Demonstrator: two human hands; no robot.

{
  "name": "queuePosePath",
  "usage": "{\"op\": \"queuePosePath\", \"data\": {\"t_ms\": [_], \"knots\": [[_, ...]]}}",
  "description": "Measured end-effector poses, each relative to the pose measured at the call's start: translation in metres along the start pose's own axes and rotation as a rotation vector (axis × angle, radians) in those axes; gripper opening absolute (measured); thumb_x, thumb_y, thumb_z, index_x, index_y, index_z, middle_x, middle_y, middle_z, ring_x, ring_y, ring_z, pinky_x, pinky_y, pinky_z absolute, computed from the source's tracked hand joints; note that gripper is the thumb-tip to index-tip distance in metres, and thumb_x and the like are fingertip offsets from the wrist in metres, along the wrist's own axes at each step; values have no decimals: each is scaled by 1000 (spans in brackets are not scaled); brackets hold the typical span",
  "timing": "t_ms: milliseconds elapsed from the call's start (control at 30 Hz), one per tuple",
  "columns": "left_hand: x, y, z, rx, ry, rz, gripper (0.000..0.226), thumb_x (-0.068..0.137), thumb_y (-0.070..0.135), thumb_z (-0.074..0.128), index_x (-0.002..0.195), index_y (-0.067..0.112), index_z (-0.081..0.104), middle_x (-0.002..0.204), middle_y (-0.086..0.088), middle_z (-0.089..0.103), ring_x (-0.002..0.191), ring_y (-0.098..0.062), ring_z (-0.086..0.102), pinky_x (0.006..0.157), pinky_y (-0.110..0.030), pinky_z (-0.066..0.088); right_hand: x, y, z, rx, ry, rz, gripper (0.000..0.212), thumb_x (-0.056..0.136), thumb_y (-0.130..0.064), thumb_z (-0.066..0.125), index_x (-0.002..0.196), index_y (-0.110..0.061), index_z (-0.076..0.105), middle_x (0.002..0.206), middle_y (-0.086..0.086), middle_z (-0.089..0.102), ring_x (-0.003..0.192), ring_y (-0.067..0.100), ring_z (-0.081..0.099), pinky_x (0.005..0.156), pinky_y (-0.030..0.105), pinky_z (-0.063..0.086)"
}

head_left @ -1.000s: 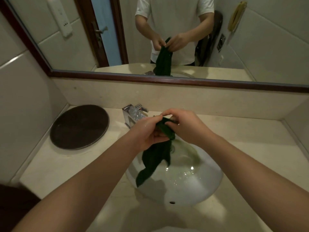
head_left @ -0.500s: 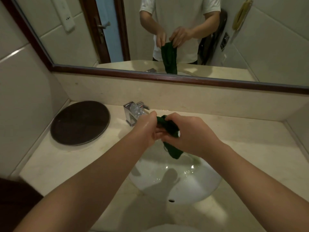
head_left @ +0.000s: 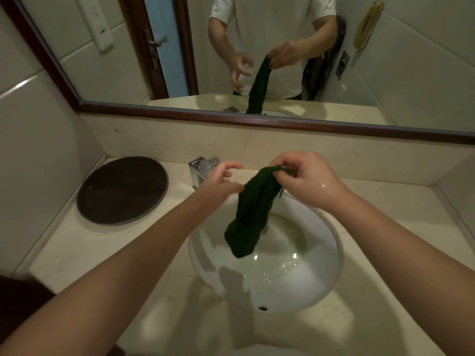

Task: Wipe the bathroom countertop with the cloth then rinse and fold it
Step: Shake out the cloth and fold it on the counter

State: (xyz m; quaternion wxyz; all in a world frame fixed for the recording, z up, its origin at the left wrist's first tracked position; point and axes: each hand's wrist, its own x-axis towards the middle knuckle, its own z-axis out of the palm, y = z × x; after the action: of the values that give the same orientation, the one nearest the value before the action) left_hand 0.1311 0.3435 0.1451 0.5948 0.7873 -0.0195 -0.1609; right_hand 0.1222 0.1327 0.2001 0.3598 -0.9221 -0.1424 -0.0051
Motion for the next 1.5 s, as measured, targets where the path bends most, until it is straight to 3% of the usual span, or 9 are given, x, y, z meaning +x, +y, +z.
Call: {"op": "queuePosePath", "data": {"t_ms": [133, 300, 433, 633, 867, 1033, 1200, 1300, 1500], "knots": [[-4, -17, 10, 115, -174, 136, 18, 84, 13, 64, 102, 17, 66, 109, -1, 67, 109, -16, 62, 101, -43, 48, 4, -6, -16, 52, 21, -15, 18, 89, -12, 63, 93, -26, 72, 87, -12, 71, 81, -2, 66, 72, 14, 51], [-4, -14, 19, 8, -160, 135, 26, 86, 0, 66, 108, 12, 58, 98, -21, 67, 96, -32, 67, 92, -45, 53, 2, -6, -27, 90, 3, -39, 21, 88, -4, 60, 90, -22, 72, 86, -7, 72, 81, 3, 67, 75, 17, 55], [-2, -19, 10, 313, -138, 202, 19, 86, 8, 68, 84, 26, 66, 86, -4, 64, 88, -25, 64, 90, -48, 54, 1, 4, -36, 71, 66, -7, 27, 87, -1, 60, 91, -26, 71, 89, -11, 71, 84, -1, 67, 76, 14, 54], [-4, -2, -30, 383, -113, 70, 6, 90, 13, 61, 88, 17, 65, 92, -3, 68, 88, -18, 66, 80, -33, 56, 4, 12, -41, -145, -10, 48, 28, 92, -13, 62, 115, -28, 65, 82, -16, 66, 72, -11, 58, 62, -1, 39], [-16, 34, -74, 317, 98, 188, 14, 86, 21, 69, 98, 27, 65, 82, 2, 61, 76, -13, 60, 73, -28, 50, 19, 1, -32, -91, 94, 120, 11, 90, -18, 65, 93, -23, 73, 81, -8, 70, 75, 10, 65, 79, 41, 57], [-30, 39, -95, 444, 219, 268, 7, 88, 25, 68, 84, 30, 64, 79, 5, 61, 71, -7, 55, 66, -27, 41, 29, -14, -17, 35, 177, 83, 11, 88, -18, 66, 86, -27, 71, 80, -9, 68, 72, 5, 61, 76, 33, 55], [-33, 27, -119, 286, 321, 279, 17, 94, 22, 60, 78, 24, 54, 73, 0, 55, 70, -16, 51, 73, -35, 43, 46, -32, 9, 174, 164, 34, 7, 89, -19, 65, 86, -22, 70, 79, -4, 69, 73, 12, 63, 71, 32, 54], [-36, 20, -142, 191, 423, 306, 20, 91, 24, 61, 74, 26, 50, 61, 8, 49, 63, -15, 45, 68, -37, 39, 66, -53, 27, 265, 179, -19, 17, 90, -18, 63, 78, -30, 64, 73, -11, 63, 68, -3, 59, 68, 19, 49], [-88, -1, -168, 366, 616, 372, 16, 81, 36, 56, 74, 33, 42, 66, 6, 39, 57, -2, 37, 59, -23, 33, 58, -80, 64, 295, 88, -189, 16, 89, -12, 65, 91, -28, 67, 79, -15, 64, 69, -6, 57, 64, 11, 44]]}}
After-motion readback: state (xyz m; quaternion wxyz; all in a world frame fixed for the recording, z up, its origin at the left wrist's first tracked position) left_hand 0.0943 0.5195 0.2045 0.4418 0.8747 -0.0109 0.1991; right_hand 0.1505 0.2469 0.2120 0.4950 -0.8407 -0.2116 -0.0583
